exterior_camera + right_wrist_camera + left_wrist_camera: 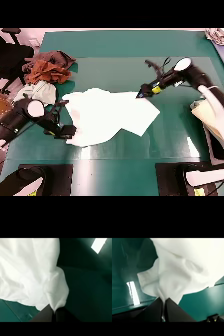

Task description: Fold the shirts.

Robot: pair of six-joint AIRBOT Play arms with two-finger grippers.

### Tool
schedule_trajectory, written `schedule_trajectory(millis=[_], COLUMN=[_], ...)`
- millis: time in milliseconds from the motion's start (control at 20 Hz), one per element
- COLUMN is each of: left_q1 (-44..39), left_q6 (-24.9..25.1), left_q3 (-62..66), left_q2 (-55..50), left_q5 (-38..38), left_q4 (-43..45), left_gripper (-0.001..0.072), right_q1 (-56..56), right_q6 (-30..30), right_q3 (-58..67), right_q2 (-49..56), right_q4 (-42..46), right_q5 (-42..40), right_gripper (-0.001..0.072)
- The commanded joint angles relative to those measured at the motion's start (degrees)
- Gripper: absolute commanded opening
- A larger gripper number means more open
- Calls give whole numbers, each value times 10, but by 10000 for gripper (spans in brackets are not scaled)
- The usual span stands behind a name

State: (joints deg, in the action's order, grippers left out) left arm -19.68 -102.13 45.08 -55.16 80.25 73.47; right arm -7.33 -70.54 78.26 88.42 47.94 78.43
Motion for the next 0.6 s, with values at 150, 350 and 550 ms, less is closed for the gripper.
schedule_trajectory(millis=[150,350,550], left_q1=[2,2,1], left_q6=[-32,-35,-44], left_q3=[238,466,683], left_q2=[0,0,0], left_q5=[36,125,128], left_q4=[106,249,314], left_gripper=[26,25,25], right_q1=[22,74,129], right_q6=[-34,-34,-19], right_q3=[14,41,135], right_q2=[-194,-337,-436], right_q4=[-4,-4,-3], right_q5=[-21,-80,-162], right_gripper=[26,26,27])
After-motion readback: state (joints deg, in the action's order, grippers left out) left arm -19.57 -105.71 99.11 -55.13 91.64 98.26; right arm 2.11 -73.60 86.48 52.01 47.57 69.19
